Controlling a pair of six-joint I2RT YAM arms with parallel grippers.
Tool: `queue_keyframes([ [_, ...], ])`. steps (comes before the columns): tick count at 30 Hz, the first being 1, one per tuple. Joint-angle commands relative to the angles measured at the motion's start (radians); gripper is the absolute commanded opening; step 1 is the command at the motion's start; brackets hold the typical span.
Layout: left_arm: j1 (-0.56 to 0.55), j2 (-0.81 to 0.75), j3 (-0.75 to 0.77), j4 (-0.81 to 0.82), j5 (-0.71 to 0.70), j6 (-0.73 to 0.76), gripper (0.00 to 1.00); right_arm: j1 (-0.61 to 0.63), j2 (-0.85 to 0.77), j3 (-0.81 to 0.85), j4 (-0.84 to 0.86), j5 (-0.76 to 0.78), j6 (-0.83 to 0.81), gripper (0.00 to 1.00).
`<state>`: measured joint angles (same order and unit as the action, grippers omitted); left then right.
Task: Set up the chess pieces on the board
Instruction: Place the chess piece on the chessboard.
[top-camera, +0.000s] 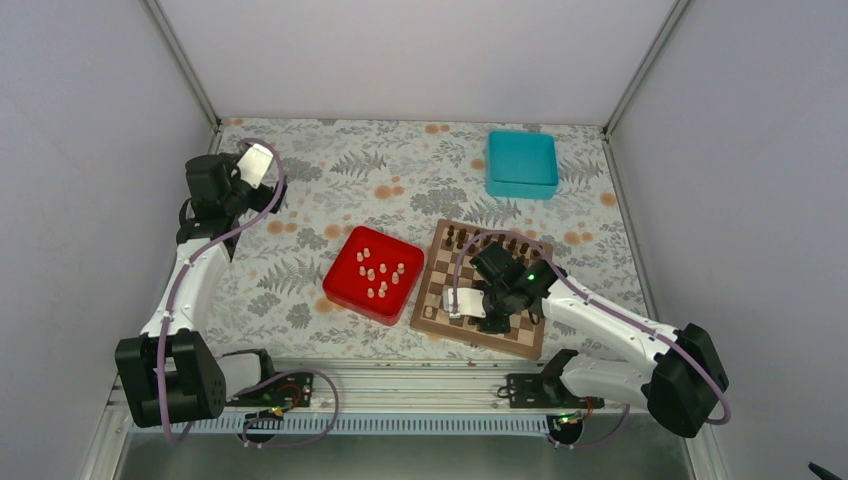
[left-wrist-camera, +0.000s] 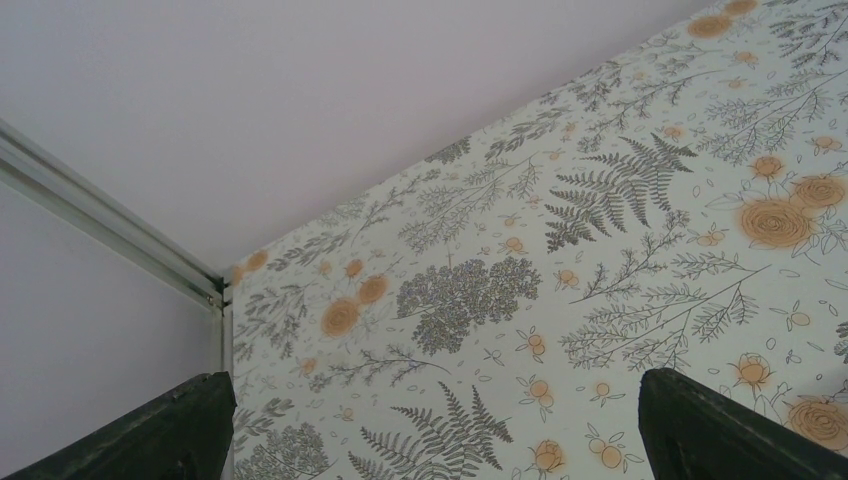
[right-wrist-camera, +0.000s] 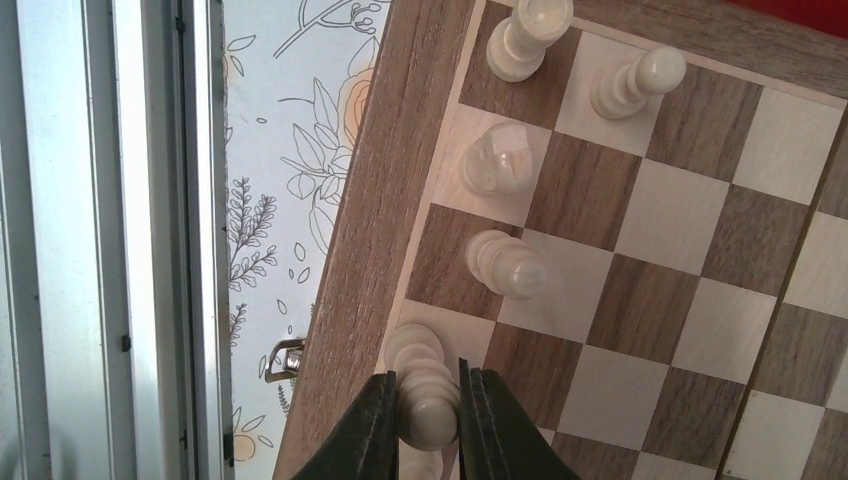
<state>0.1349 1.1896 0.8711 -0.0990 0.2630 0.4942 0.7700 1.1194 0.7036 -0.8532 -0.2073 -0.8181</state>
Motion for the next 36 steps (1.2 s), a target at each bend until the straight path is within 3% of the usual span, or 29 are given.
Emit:
queue_keyframes([
  [1,0.005,0.004,0.003,0.008,0.014,0.012,1.0,-0.005,0.001,-0.01,0.023,-0.005,0.01,0.09],
  [16,0.005,0.01,0.005,0.005,0.018,0.012,1.0,-0.007,0.01,-0.021,0.037,0.012,0.001,0.12],
  [20,0.005,0.007,0.005,0.003,0.019,0.012,1.0,-0.005,0.0,-0.024,0.04,0.025,-0.005,0.21],
  [27,0.006,0.008,0.003,0.004,0.019,0.012,1.0,-0.006,-0.025,-0.031,0.045,0.048,-0.007,0.23],
  [36,0.006,-0.004,-0.001,0.002,0.025,0.013,1.0,-0.005,-0.037,0.039,0.005,0.006,-0.004,0.39],
])
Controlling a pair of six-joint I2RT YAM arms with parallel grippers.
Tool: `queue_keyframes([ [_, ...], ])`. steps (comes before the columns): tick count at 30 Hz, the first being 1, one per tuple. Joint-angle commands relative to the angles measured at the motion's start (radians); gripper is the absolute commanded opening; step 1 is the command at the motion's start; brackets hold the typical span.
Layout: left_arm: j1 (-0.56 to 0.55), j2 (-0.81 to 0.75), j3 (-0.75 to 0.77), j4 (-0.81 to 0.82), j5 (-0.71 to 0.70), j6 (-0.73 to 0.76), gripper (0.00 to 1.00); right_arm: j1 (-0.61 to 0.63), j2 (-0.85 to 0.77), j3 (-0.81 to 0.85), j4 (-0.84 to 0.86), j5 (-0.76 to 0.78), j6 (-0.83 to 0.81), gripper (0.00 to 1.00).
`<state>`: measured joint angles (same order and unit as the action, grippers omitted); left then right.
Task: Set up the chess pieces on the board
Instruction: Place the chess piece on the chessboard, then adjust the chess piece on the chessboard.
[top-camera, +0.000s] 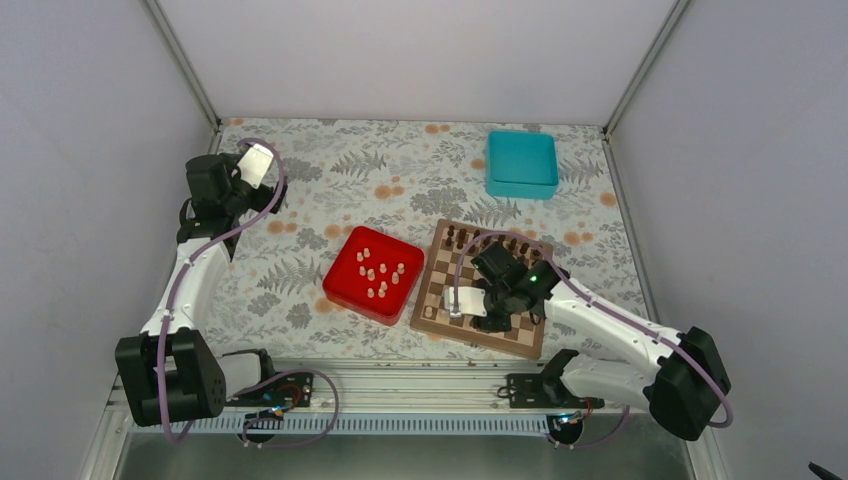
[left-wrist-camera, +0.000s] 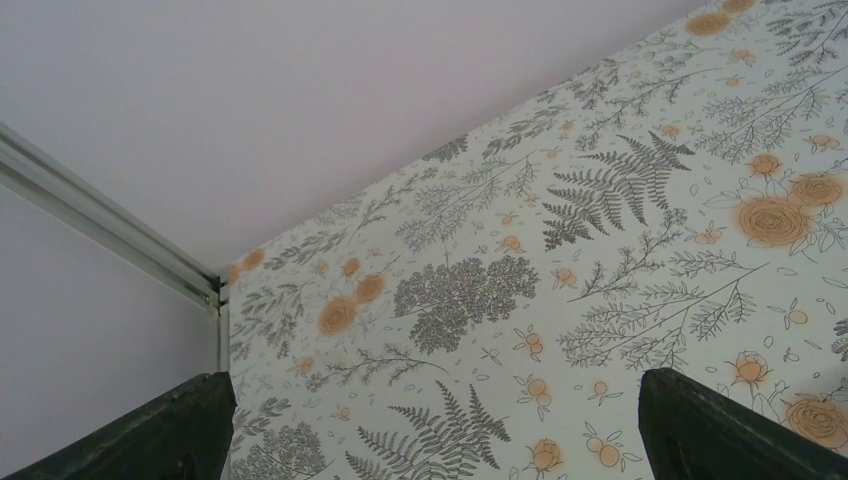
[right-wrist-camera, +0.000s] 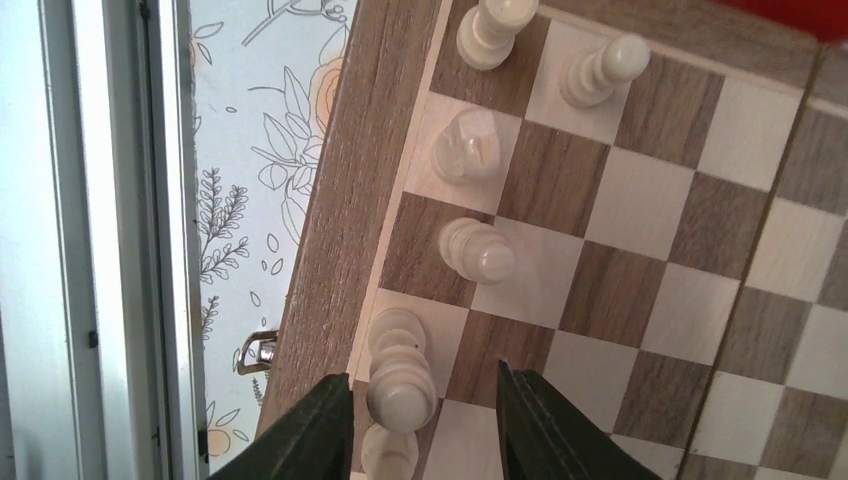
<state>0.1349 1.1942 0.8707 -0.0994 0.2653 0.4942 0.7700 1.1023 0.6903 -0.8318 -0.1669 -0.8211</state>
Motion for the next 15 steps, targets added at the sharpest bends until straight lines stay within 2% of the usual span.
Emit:
queue_keyframes([
  [1,0.006,-0.01,-0.001,0.002,0.023,0.014,1.0,-0.005,-0.016,0.066,-0.022,-0.043,0.0,0.4],
  [6,0.006,-0.016,-0.001,0.002,0.028,0.013,1.0,-0.005,0.031,0.123,-0.026,-0.094,0.002,0.42],
  [15,0.006,-0.027,-0.004,0.005,0.031,0.014,1.0,-0.005,0.145,0.153,0.018,-0.093,-0.009,0.39],
])
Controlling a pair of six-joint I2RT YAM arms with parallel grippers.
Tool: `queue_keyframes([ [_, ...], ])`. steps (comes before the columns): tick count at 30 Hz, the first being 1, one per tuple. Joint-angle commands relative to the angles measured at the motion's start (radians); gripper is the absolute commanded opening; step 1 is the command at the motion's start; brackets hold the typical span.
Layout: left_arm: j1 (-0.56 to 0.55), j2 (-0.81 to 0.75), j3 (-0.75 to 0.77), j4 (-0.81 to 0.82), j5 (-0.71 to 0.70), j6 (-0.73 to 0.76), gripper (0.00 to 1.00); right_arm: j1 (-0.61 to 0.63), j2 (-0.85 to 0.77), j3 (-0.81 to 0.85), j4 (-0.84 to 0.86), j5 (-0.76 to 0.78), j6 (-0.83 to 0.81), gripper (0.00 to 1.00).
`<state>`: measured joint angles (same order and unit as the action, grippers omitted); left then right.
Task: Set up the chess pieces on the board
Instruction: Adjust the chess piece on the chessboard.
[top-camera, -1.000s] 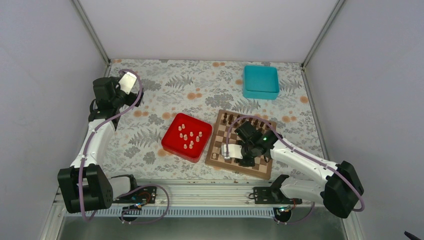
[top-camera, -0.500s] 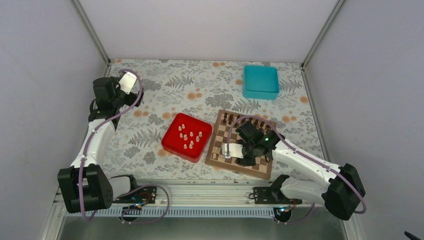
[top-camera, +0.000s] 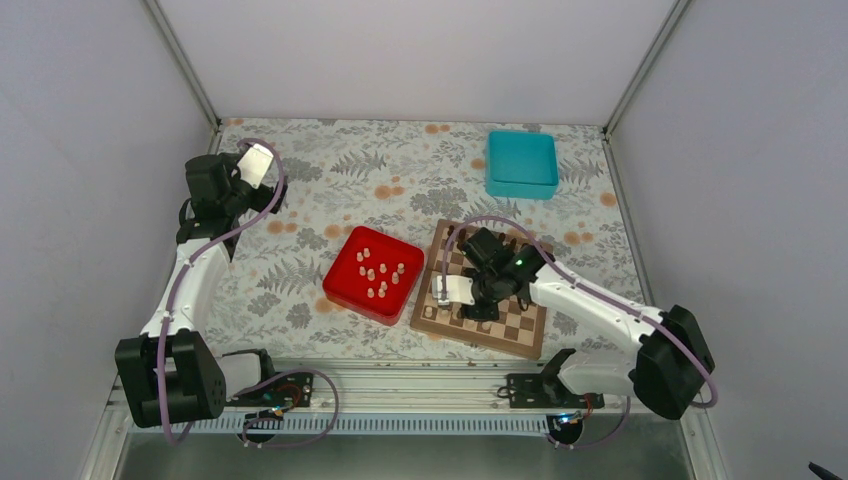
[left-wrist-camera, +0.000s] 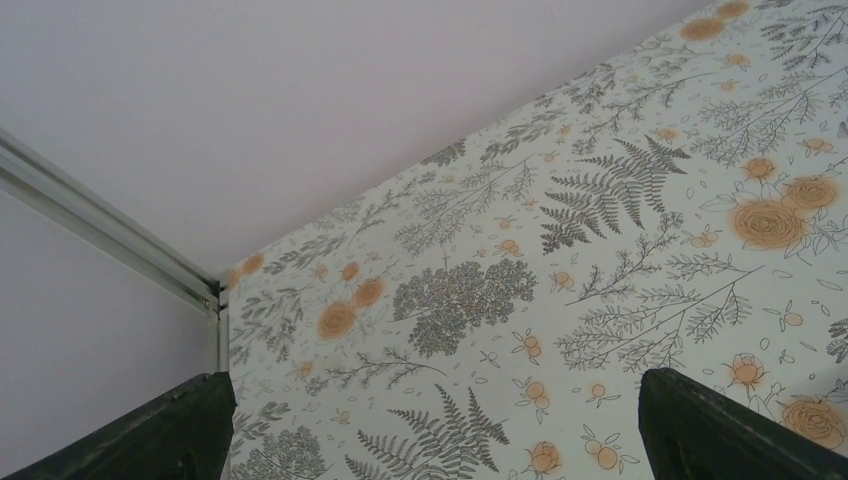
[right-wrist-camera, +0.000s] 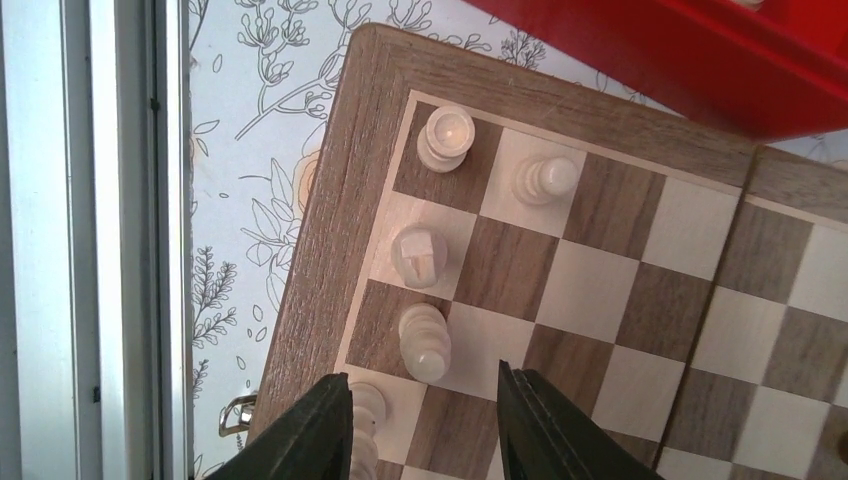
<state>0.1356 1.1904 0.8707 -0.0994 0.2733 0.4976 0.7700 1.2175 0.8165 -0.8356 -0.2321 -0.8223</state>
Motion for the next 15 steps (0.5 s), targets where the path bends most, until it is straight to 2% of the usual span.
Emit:
queue_keyframes([
  [1,0.006,-0.025,-0.004,0.005,0.023,0.01,1.0,-0.005,0.036,0.029,0.026,-0.028,-0.008,0.39],
  [10,0.006,-0.028,-0.007,0.007,0.03,0.01,1.0,-0.005,0.083,0.019,0.066,-0.025,-0.014,0.37],
  [15,0.006,-0.029,-0.009,0.007,0.032,0.01,1.0,-0.005,0.106,0.013,0.077,-0.022,-0.014,0.31],
])
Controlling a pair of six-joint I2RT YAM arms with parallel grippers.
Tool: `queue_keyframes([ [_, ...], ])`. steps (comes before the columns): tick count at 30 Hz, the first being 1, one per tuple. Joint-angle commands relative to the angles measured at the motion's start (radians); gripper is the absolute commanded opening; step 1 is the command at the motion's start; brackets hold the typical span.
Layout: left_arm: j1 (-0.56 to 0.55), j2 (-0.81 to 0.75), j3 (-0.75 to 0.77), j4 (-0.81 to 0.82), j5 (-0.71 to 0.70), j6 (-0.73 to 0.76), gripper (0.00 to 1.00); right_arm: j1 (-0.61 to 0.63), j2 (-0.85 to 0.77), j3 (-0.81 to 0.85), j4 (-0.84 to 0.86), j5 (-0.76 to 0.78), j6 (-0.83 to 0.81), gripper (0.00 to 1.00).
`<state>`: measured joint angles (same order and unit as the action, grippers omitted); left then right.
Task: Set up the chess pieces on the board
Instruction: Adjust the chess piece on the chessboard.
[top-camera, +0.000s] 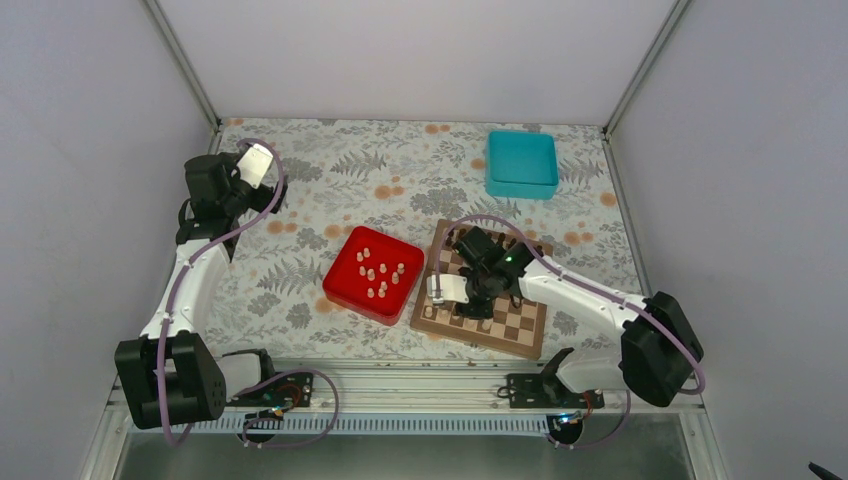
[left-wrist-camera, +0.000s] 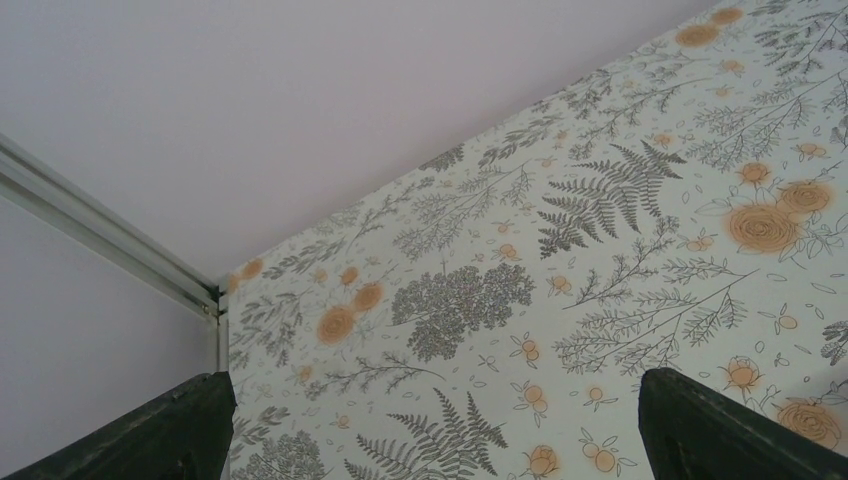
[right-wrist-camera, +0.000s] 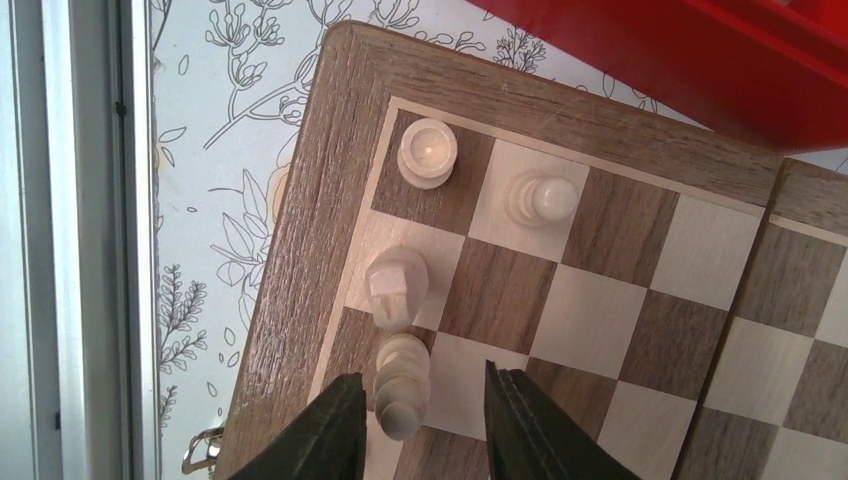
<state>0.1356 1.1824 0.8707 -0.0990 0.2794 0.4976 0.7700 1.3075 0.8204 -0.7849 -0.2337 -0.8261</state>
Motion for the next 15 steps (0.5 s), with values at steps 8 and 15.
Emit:
queue_keyframes([
  [8,0.005,-0.017,-0.01,0.009,0.03,0.012,1.0,-0.005,0.009,0.03,-0.023,-0.043,-0.015,0.16],
  [15,0.006,-0.016,-0.011,0.009,0.029,0.013,1.0,-0.005,-0.003,0.028,-0.044,-0.074,-0.016,0.12],
])
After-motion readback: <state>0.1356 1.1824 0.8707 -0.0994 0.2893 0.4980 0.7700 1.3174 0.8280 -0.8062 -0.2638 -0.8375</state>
